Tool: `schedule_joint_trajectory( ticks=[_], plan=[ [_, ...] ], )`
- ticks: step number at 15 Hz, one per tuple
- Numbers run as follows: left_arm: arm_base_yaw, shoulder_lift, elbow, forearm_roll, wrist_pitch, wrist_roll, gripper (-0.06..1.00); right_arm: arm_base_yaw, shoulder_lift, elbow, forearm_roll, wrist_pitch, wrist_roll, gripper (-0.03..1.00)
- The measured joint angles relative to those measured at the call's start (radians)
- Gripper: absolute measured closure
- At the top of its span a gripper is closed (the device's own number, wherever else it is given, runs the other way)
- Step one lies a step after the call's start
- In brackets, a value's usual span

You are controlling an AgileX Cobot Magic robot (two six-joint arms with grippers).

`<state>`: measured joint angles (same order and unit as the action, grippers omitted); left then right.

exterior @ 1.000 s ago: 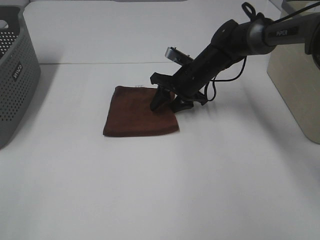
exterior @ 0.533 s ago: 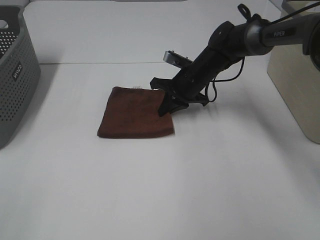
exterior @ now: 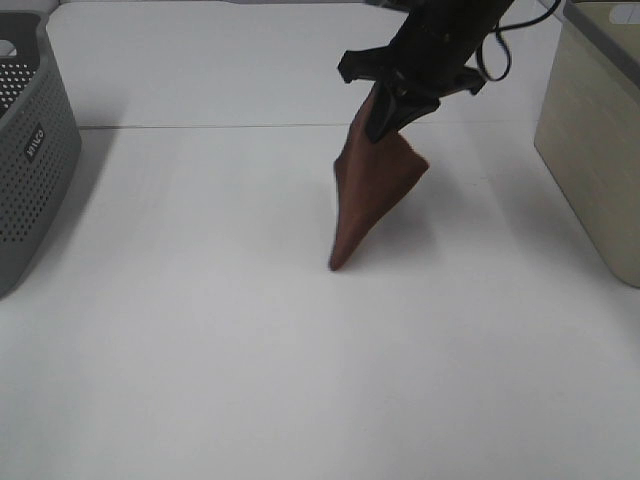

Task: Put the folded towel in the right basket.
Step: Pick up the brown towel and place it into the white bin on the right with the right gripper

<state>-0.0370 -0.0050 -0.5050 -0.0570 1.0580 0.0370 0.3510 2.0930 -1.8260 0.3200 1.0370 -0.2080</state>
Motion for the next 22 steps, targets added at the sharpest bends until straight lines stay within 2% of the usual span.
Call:
schedule_joint_trajectory(
  ticks=[5, 9, 11, 13, 14, 15, 16, 18, 20, 22],
  plan=[
    [0.000, 0.000, 0.000, 0.000, 0.000, 0.000, 0.07, 0.000, -0.190, 0.000, -0.424, 0.064, 0.147, 0.96],
    [0.000, 0.000, 0.000, 0.000, 0.000, 0.000, 0.07, 0.000, -0.270, -0.020, -0.639, 0.067, 0.175, 0.96],
    [0.000, 0.000, 0.000, 0.000, 0.000, 0.000, 0.07, -0.006, -0.272, -0.068, -0.694, 0.074, 0.177, 0.96],
    [0.000, 0.000, 0.000, 0.000, 0.000, 0.000, 0.07, -0.052, -0.272, -0.108, -0.673, 0.092, 0.159, 0.96],
    [0.000, 0.000, 0.000, 0.000, 0.000, 0.000, 0.07, -0.105, -0.272, -0.118, -0.633, 0.102, 0.145, 0.96],
    [0.000, 0.000, 0.000, 0.000, 0.000, 0.000, 0.07, -0.169, -0.272, -0.120, -0.583, 0.117, 0.120, 0.96],
    [0.000, 0.000, 0.000, 0.000, 0.000, 0.000, 0.07, -0.293, -0.272, -0.120, -0.462, 0.129, 0.073, 0.96],
    [0.000, 0.000, 0.000, 0.000, 0.000, 0.000, 0.07, -0.420, -0.272, -0.120, -0.357, 0.130, 0.045, 0.96],
    [0.000, 0.000, 0.000, 0.000, 0.000, 0.000, 0.07, -0.524, -0.264, -0.120, -0.320, 0.130, 0.026, 0.96],
    [0.000, 0.000, 0.000, 0.000, 0.000, 0.000, 0.07, -0.578, -0.239, -0.126, -0.284, 0.127, 0.010, 0.96]
  ],
)
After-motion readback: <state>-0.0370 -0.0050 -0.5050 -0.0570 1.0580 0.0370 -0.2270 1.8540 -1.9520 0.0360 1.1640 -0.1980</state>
